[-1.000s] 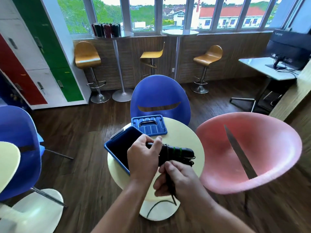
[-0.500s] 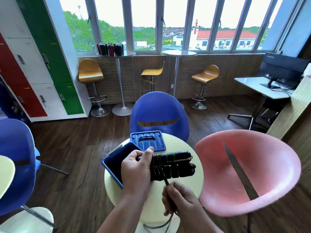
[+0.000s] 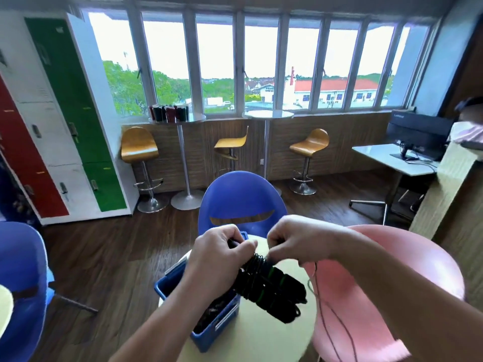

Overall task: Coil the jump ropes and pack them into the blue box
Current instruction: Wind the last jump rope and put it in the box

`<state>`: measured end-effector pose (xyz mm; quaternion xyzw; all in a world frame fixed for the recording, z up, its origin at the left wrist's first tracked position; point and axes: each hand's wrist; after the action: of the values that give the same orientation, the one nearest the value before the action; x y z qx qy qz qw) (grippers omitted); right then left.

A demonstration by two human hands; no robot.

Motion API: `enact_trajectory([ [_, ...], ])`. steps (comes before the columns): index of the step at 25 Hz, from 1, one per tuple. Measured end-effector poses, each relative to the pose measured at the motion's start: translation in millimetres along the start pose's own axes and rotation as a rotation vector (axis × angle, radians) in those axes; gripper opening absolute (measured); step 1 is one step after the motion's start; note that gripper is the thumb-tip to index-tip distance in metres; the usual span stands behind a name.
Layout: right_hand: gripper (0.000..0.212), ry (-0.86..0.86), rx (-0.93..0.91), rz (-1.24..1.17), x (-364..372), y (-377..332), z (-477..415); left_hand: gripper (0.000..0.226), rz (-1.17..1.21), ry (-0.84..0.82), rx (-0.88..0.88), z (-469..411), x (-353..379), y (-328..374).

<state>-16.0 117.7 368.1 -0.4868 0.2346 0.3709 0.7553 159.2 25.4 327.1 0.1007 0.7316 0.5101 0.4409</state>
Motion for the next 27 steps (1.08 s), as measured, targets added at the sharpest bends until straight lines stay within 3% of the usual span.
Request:
enact_trajectory([
  [3, 0.024, 0.129, 0.011, 0.008, -28.9, -28.8, 12.2, 0.031, -0.178, 0.143, 0.096, -13.5, -22.6, 30.0],
  [5, 0.025, 0.124, 0.070, 0.023, -44.2, -45.5, 21.6, 0.033, -0.288, 0.181, 0.141, -19.8, -28.2, 42.4],
  [8, 0.030, 0.172, 0.060, 0.017, -48.2, -59.9, 32.5, 0.033, -0.307, 0.287, 0.169, -29.1, -29.9, 49.9],
  [12, 0.036, 0.507, -0.273, -0.484, -3.5, -67.4, 25.0, 0.033, 0.043, 0.517, 0.200, -46.5, -32.0, 58.5],
  [15, 0.034, 0.674, -0.476, -0.765, 35.9, -66.9, 17.0, 0.033, 0.141, 0.563, 0.222, -45.6, -26.5, 71.6],
  [19, 0.027, 0.585, -0.579, -1.002, 74.4, -52.0, 9.4, 0.038, 0.376, 0.540, 0.134, -41.0, -29.2, 61.4],
  [23, 0.037, 0.427, -0.535, -0.816, 101.9, -18.0, -5.6, 0.035, 0.817, 0.418, 0.021, -28.4, -25.6, 55.6],
  [27, 0.040, 0.209, -0.536, -0.830, 81.3, 32.2, -1.1, 0.033, 0.863, 0.294, 0.011, -2.3, -23.3, 53.3],
])
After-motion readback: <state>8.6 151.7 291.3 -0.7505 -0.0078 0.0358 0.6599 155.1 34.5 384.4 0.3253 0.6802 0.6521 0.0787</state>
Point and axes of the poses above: each hand's wrist, its own z-axis away from the middle knuckle, its own x-axis out of the palm, y = z × x, and after that the axes turned 15 degrees about -y, right-handed
